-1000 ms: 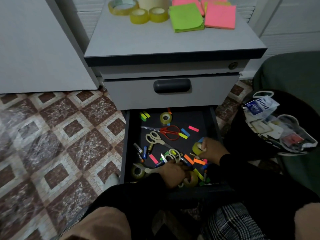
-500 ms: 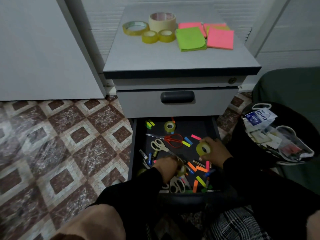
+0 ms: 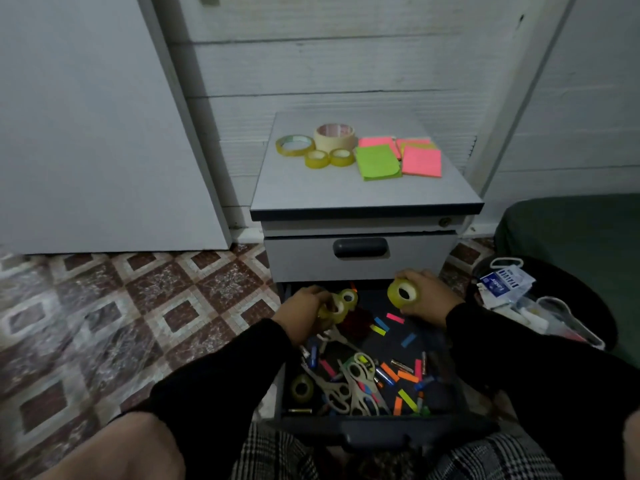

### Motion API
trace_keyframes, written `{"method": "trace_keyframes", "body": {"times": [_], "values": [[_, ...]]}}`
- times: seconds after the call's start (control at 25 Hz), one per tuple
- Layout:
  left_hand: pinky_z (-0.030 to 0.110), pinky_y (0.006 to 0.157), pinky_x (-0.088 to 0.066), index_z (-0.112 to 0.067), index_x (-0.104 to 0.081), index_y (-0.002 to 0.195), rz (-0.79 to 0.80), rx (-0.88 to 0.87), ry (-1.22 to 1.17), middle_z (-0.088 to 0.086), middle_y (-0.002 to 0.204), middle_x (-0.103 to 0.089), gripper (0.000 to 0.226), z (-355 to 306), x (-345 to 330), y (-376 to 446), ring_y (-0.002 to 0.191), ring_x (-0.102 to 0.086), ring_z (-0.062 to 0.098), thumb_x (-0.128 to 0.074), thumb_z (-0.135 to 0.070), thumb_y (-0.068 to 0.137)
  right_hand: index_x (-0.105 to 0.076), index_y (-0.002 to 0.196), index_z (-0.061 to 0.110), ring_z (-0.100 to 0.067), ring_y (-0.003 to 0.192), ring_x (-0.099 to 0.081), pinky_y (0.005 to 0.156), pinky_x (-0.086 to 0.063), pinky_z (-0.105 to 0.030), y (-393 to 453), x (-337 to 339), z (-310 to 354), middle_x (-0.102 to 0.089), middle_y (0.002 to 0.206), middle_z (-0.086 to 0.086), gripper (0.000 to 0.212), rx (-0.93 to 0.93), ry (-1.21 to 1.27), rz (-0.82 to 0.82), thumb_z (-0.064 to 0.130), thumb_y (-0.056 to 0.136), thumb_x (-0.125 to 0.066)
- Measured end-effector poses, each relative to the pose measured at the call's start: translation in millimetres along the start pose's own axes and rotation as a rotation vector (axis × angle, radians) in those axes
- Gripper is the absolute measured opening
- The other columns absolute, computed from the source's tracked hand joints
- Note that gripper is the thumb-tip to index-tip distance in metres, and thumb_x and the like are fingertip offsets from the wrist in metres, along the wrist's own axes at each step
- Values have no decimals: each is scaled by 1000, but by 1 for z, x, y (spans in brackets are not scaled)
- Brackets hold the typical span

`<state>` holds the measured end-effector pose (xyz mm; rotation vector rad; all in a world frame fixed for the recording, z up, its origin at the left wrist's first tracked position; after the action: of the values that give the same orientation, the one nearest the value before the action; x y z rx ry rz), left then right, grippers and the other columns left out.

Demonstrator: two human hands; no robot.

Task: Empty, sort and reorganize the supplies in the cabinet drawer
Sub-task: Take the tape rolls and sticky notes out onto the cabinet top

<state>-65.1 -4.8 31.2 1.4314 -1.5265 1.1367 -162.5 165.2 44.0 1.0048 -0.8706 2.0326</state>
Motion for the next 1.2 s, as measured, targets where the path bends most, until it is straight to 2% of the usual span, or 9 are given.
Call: {"method": "trace_keyframes", "body": {"times": [0.24,0.4,0.52,0.6,1.0,1.2], "values": [[29,95,-41,-12,-59,113,-153,-34,36,5,133,-47,33,-3,81,-6,120,-49,24,-64,-30,86,-40,137,21,-29,119,-48,94,-39,-26,-7,52,63,-41,132,-12,67,129,-72,-43,15,78,-71],[32,94,-43,-13,-59,110,-246,-55,86,5,129,-50,33,-8,131,-4,116,-50,24,-65,-34,85,-42,133,14,-27,118,-49,93,-40,-28,1,90,100,-47,131,-11,68,183,-99,-120,18,74,-76],[34,92,-44,-12,-61,108,-308,-59,71,6,124,-53,31,-7,162,4,110,-53,26,-66,-31,84,-46,126,10,-27,114,-51,87,-39,-27,14,113,121,-51,128,-11,61,207,-97,-154,16,73,-76],[34,91,-45,-11,-62,106,-347,-47,43,7,122,-54,30,-4,178,12,109,-54,26,-67,-30,83,-47,126,9,-27,114,-51,88,-40,-28,27,124,131,-52,129,-11,59,217,-117,-162,16,74,-75],[29,85,-43,-12,-62,101,-430,34,-94,5,115,-57,25,31,216,71,102,-55,22,-67,-30,84,-41,137,10,-30,123,-46,98,-41,-34,114,158,157,-41,136,-14,65,219,-263,-219,20,79,-69],[30,84,-43,-12,-61,101,-470,62,-139,5,114,-57,25,50,222,97,102,-55,23,-67,-29,84,-31,139,9,-32,119,-51,95,-44,-36,157,170,161,-51,131,-17,76,181,-128,-322,13,74,-71]]}}
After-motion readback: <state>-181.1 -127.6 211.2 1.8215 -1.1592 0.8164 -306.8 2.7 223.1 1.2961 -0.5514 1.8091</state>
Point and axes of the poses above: each hand's wrist, its own y-axis towards the middle knuckle, its own x-axis out of the back of the hand, z = x × y, the point moved 9 cm from there along y, towards the middle knuckle
